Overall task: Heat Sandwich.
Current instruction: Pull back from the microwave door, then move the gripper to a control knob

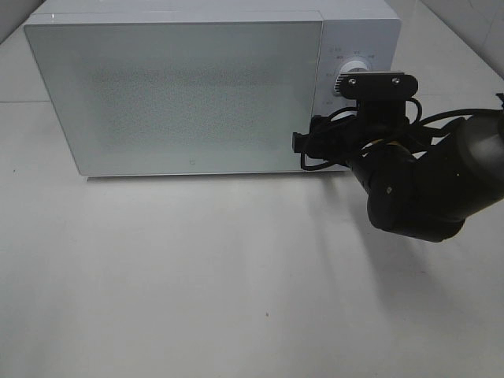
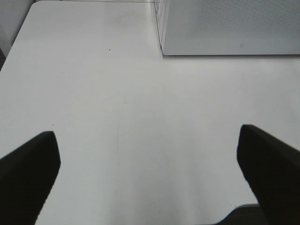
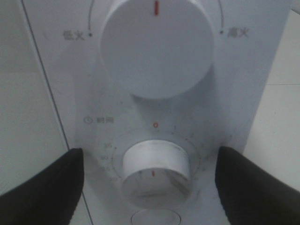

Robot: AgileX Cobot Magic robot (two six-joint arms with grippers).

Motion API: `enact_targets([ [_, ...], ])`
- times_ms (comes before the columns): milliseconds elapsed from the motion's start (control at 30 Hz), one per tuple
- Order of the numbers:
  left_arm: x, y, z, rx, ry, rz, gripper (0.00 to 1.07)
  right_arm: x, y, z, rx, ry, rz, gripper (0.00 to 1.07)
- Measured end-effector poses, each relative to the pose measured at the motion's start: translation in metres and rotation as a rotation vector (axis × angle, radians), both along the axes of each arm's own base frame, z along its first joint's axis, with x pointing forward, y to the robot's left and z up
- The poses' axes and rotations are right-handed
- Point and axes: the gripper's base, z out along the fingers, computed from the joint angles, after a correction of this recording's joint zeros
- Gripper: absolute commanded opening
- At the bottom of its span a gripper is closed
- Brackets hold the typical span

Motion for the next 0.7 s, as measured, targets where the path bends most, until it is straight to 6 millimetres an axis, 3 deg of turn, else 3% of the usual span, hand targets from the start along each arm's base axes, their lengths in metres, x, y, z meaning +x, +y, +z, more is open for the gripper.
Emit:
enact_targets([
  [133, 0.0000, 0.0000, 0.0000, 0.000, 0.000, 0.000, 0.98, 0.0000, 0.0000, 0.0000, 0.000, 0.000, 0.000, 0.67],
  [200, 0.0000, 0.0000, 0.0000, 0.000, 0.000, 0.000, 0.98, 0.0000, 0.0000, 0.0000, 0.000, 0.000, 0.000, 0.53],
  [233, 0.0000, 0.0000, 0.0000, 0.000, 0.000, 0.000, 0.98, 0.0000, 0.0000, 0.0000, 0.000, 0.000, 0.000, 0.53],
  [300, 0.0000, 0.0000, 0.0000, 0.000, 0.000, 0.000, 0.98, -0.0002, 0.0002, -0.0007, 0.000, 0.008, 0.002, 0.42],
  [333, 0.0000, 0.0000, 0.0000, 0.000, 0.000, 0.000, 0.98, -0.0002, -0.0002, -0.0008, 0.002, 0.009, -0.003, 0.29],
  [367, 0.0000, 0.0000, 0.0000, 0.000, 0.000, 0.000, 0.98, -0.0002, -0.0002, -0.0008, 0.002, 0.009, -0.003, 0.29],
  [467, 0.0000, 0.0000, 0.0000, 0.000, 0.000, 0.000, 0.98, 0.0001, -0.0010, -0.0008, 0.004, 0.009, -0.008, 0.12],
  [700, 0.0000, 0.0000, 0.0000, 0.000, 0.000, 0.000, 0.98, 0.0001, -0.0010, -0.0008, 0.004, 0.009, -0.008, 0.07],
])
